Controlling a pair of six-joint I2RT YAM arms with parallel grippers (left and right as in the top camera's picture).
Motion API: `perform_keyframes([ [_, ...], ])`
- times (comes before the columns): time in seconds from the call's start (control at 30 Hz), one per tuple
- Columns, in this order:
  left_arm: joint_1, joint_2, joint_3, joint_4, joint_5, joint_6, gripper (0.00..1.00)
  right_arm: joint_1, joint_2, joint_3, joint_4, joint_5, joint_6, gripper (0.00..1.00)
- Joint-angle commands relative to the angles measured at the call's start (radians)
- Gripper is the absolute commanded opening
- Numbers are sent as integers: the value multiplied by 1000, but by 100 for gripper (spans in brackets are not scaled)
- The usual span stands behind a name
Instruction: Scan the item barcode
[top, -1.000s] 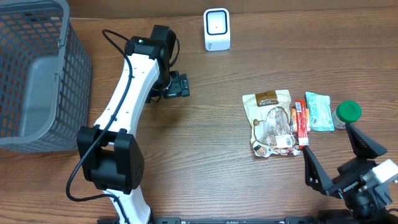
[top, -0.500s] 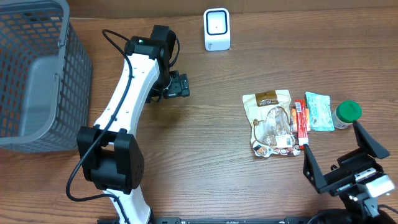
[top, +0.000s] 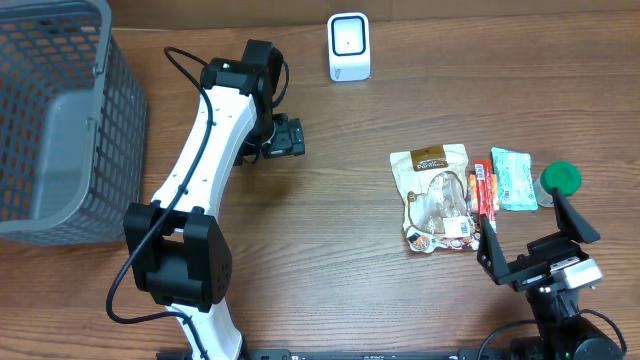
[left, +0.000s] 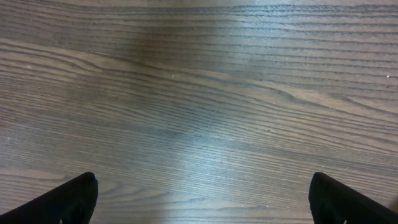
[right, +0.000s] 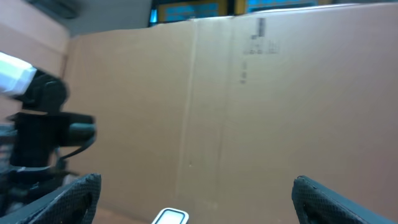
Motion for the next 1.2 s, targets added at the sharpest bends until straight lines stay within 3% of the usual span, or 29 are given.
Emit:
perform_keyframes([
  [0.0,2,-13,8,1,-12,11,100,49,-12,-11,-39,193,-5,100],
  [0.37,2,-13,8,1,-12,11,100,46,-12,-11,-559,183,-5,100],
  [1.17,2,-13,8,1,-12,11,100,44,-12,-10,-560,185,-53,100],
])
